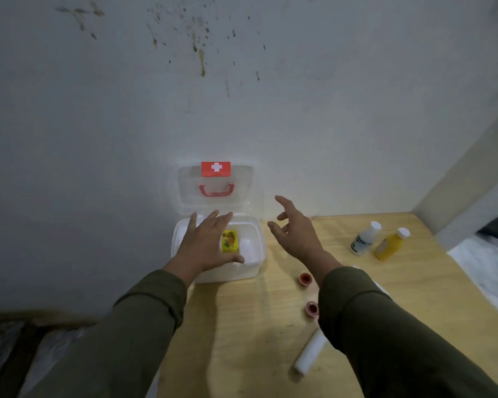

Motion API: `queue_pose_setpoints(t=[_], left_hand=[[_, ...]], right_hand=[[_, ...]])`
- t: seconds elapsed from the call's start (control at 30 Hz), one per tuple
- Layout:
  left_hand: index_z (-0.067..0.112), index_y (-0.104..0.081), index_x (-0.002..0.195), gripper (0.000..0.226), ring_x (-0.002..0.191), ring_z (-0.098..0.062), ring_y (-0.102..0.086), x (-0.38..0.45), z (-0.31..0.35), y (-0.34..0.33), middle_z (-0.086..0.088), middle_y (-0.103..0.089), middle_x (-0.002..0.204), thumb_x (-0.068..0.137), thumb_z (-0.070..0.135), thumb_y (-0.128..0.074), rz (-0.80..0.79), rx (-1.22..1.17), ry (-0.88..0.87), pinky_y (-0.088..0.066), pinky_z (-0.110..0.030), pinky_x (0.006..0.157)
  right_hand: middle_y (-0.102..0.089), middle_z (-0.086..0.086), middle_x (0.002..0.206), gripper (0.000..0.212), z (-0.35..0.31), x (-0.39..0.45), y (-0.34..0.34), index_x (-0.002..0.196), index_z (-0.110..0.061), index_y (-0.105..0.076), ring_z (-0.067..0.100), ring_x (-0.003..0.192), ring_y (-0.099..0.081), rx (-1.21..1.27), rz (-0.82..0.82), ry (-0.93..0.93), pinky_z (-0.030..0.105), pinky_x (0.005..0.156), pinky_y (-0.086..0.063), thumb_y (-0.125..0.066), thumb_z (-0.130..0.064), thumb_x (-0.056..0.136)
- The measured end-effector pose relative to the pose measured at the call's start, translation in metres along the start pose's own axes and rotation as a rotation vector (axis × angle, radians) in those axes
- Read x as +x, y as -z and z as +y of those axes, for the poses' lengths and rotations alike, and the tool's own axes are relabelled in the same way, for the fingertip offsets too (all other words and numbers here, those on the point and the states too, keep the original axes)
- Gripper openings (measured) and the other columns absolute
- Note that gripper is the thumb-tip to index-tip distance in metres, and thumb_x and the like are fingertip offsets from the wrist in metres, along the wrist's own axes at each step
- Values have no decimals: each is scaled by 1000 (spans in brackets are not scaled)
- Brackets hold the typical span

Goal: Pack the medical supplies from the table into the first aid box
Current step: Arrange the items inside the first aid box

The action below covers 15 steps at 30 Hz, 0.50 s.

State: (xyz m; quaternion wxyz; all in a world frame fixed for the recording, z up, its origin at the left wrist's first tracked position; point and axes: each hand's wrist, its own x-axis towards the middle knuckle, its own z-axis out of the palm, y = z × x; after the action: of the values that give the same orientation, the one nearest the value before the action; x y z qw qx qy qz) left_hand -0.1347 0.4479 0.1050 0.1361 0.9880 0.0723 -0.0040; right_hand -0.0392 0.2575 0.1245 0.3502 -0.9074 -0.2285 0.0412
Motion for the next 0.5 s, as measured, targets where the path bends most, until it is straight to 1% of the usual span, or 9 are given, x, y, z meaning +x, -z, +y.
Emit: queue_pose_setpoints(t=[0.1, 0.2, 0.27, 0.4, 0.5], left_hand=[[27, -12, 150, 102, 148, -16, -8, 13, 30, 7, 0, -17, 159, 71, 71, -59, 33, -6, -74, 5, -48, 117], [27, -12, 150, 101, 148, -15, -4, 28, 65, 3, 0, -15, 159, 72, 72, -57, 51, -34, -97, 4, -47, 118], [26, -11, 150, 100, 148, -14, -2, 39, 91, -5, 0, -15, 159, 73, 72, -55, 41, -41, -125, 4, -46, 119], [25, -11, 150, 95, 148, -13, -2, 61, 144, -23, 1, -17, 159, 78, 69, -54, 21, -76, -212, 4, -45, 119], [29, -12, 149, 87, 148, -13, -3, 76, 183, -35, 4, -17, 159, 82, 63, -54, -1, -98, -251, 3, -44, 118]], right_hand=[[-59, 6, 114, 65, 23, -12, 24, 141, -35, -26, 16, 80, -60, -76, 99, -20, 33, 81, -52, -62, -28, 87], [-58, 6, 114, 65, 50, -29, 51, 141, -35, -25, 16, 85, -59, -114, 157, -71, 33, 80, -51, -61, -26, 88], [-56, 5, 115, 64, 69, -42, 71, 142, -33, -26, 16, 88, -58, -148, 184, -110, 30, 76, -48, -60, -25, 88], [-53, 8, 118, 61, 114, -60, 106, 141, -31, -29, 25, 96, -58, -226, 268, -191, 30, 70, -43, -58, -25, 87], [-51, 9, 117, 61, 146, -67, 127, 141, -32, -29, 29, 88, -58, -271, 298, -252, 35, 69, -48, -57, -26, 87]])
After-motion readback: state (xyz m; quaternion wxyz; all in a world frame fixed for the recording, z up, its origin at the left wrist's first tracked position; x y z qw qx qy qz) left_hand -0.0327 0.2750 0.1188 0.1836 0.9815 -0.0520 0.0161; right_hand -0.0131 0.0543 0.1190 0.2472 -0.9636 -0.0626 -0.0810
